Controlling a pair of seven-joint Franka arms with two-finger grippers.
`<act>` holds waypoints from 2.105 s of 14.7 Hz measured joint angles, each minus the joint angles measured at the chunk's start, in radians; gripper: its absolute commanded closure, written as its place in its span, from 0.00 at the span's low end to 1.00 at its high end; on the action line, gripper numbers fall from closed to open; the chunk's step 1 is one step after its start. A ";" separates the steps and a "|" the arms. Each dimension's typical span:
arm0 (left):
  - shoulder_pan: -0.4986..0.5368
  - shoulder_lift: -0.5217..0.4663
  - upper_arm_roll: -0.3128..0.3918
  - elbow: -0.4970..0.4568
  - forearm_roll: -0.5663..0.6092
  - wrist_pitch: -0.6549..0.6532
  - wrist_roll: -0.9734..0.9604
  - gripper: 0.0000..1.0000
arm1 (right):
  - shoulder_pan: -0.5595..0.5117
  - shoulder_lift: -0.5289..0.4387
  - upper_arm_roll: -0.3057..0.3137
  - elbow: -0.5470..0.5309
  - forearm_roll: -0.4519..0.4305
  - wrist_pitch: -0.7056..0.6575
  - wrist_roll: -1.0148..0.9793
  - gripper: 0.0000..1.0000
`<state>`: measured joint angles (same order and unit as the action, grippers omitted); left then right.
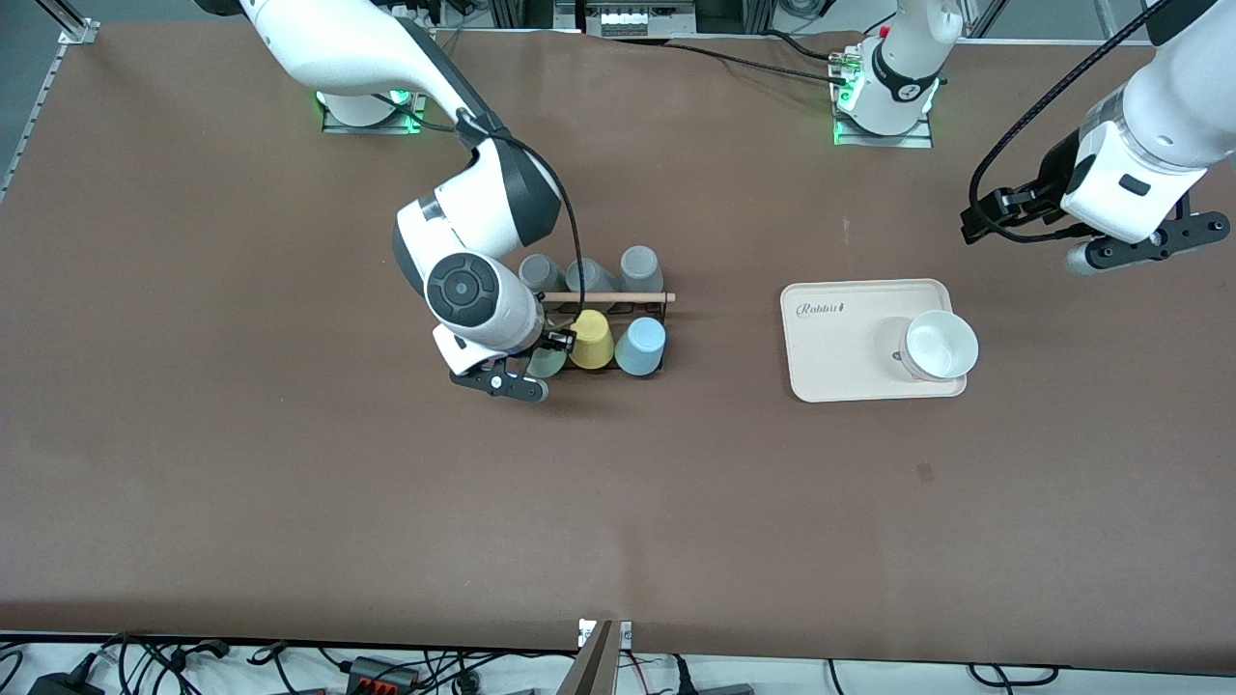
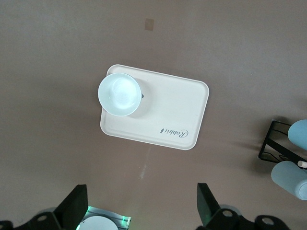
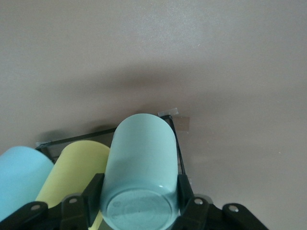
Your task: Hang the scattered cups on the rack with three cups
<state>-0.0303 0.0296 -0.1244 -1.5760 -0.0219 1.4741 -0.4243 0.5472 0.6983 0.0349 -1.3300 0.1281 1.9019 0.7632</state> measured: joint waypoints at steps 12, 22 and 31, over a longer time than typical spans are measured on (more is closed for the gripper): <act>0.000 0.000 0.000 0.000 0.000 0.000 0.000 0.00 | -0.095 -0.131 -0.032 0.073 -0.035 -0.130 -0.011 0.00; 0.000 0.000 0.000 0.000 0.000 0.000 0.000 0.00 | -0.347 -0.278 -0.047 0.072 -0.104 -0.251 -0.529 0.00; 0.000 0.000 0.000 0.000 0.000 0.000 0.000 0.00 | -0.553 -0.330 -0.073 0.068 -0.118 -0.201 -0.749 0.00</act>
<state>-0.0301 0.0296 -0.1244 -1.5758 -0.0222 1.4738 -0.4243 -0.0059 0.3684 -0.0380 -1.2618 0.0100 1.7013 0.0145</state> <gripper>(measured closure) 0.000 0.000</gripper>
